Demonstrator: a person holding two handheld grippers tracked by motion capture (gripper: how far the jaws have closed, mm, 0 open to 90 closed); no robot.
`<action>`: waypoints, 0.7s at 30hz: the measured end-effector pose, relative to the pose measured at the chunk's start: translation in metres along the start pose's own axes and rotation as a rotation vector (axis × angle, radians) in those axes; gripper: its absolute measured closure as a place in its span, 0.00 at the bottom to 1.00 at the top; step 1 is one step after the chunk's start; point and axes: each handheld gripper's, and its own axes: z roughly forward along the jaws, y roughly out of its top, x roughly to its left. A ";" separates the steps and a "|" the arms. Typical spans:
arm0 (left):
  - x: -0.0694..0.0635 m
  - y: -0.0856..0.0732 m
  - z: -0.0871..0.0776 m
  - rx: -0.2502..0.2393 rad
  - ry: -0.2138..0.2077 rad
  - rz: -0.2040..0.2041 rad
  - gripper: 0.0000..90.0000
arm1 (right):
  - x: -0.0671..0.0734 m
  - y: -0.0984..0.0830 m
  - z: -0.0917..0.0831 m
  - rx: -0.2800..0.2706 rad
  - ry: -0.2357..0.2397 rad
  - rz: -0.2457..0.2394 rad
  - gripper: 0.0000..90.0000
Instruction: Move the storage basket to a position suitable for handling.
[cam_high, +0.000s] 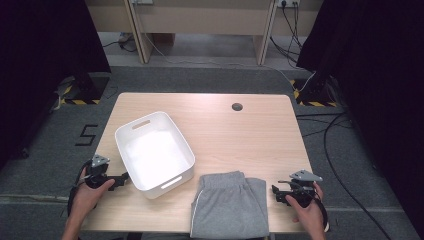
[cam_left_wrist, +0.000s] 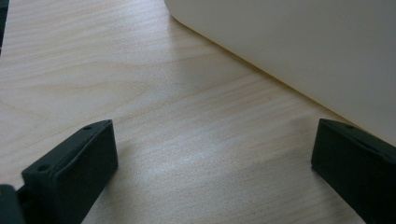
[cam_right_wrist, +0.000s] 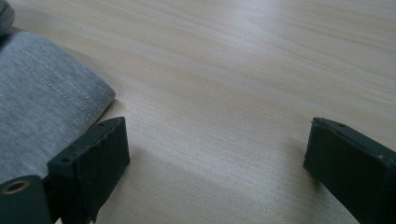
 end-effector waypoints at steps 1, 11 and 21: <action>0.000 0.000 0.000 -0.001 -0.001 0.000 0.00 | 0.000 0.000 0.000 0.000 0.000 0.000 0.08; -0.005 -0.005 -0.006 -0.013 -0.028 0.016 0.05 | 0.000 0.000 0.000 0.002 0.002 -0.003 0.08; -0.019 -0.017 -0.036 -0.082 -0.070 0.022 0.16 | -0.009 0.008 -0.017 -0.100 0.020 0.027 0.21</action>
